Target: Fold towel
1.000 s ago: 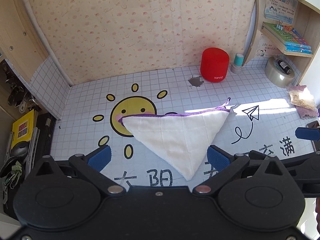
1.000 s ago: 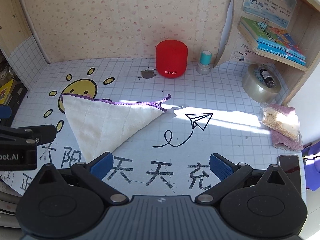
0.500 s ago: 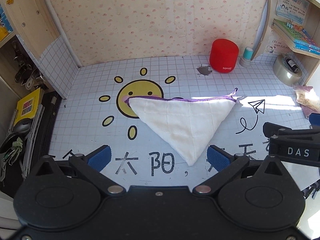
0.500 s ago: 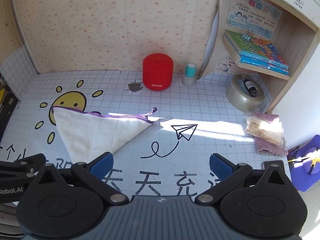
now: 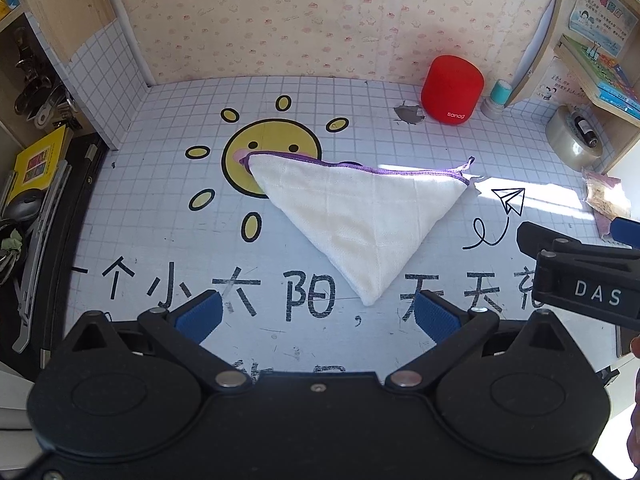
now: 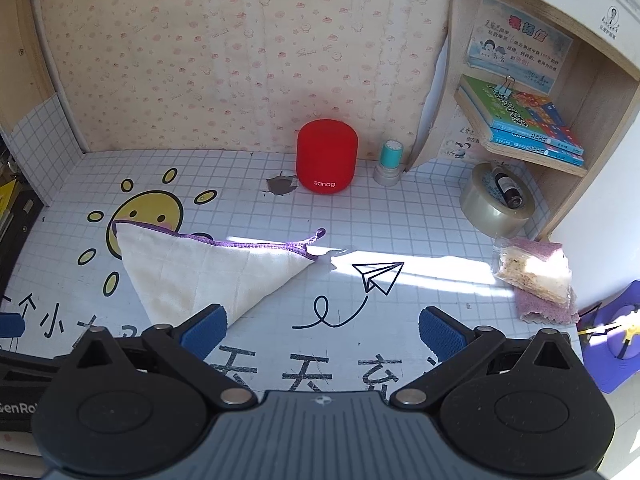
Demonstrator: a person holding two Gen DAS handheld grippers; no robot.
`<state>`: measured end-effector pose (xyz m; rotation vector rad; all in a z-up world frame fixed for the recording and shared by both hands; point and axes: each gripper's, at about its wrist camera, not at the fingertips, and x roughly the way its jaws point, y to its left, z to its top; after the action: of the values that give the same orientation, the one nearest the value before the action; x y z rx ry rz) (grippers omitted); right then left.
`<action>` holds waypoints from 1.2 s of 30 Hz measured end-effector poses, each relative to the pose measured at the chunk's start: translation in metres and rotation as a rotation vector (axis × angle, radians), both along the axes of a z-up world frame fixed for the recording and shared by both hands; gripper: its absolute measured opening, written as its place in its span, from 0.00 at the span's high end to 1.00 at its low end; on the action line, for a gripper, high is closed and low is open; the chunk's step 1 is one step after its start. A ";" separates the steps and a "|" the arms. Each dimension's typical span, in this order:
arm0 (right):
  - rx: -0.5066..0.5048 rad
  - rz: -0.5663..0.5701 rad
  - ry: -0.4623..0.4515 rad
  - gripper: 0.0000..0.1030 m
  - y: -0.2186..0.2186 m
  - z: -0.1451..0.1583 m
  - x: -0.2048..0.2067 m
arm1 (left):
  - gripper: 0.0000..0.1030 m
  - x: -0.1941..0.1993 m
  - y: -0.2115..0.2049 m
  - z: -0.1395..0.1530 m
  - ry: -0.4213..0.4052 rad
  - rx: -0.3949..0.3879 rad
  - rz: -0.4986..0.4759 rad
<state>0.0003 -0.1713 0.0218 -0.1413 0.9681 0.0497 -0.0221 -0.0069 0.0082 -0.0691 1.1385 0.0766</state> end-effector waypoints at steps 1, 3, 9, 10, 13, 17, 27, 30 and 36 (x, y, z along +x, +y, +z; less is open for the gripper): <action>0.002 0.001 0.000 0.00 0.000 0.000 0.000 | 0.01 0.000 0.001 0.000 -0.003 0.001 0.001; 0.006 0.003 0.000 0.00 0.001 0.000 0.001 | 0.01 -0.001 0.002 0.001 -0.009 0.002 0.003; 0.005 0.017 -0.014 0.00 0.003 0.003 0.001 | 0.01 0.002 0.006 0.003 -0.025 0.009 0.004; 0.010 0.022 -0.020 0.00 0.003 0.004 0.001 | 0.01 0.002 0.006 0.003 -0.028 0.014 0.001; 0.018 0.034 -0.034 0.00 0.005 0.005 0.000 | 0.01 0.002 0.005 0.003 -0.033 0.034 -0.008; 0.018 0.053 -0.039 0.00 0.011 0.005 0.000 | 0.01 0.002 0.004 0.004 -0.039 0.060 -0.019; 0.011 0.056 -0.028 0.00 0.016 0.002 0.004 | 0.01 0.006 0.005 0.003 -0.031 0.071 -0.033; 0.006 0.058 -0.027 0.00 0.018 0.002 0.005 | 0.01 0.007 0.006 0.002 -0.027 0.071 -0.037; -0.005 0.064 -0.026 0.00 0.021 0.000 0.006 | 0.01 0.010 0.008 0.001 -0.019 0.070 -0.043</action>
<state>0.0062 -0.1508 0.0220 -0.1770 0.9382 0.1037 -0.0125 0.0007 0.0097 0.0174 1.1169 0.0771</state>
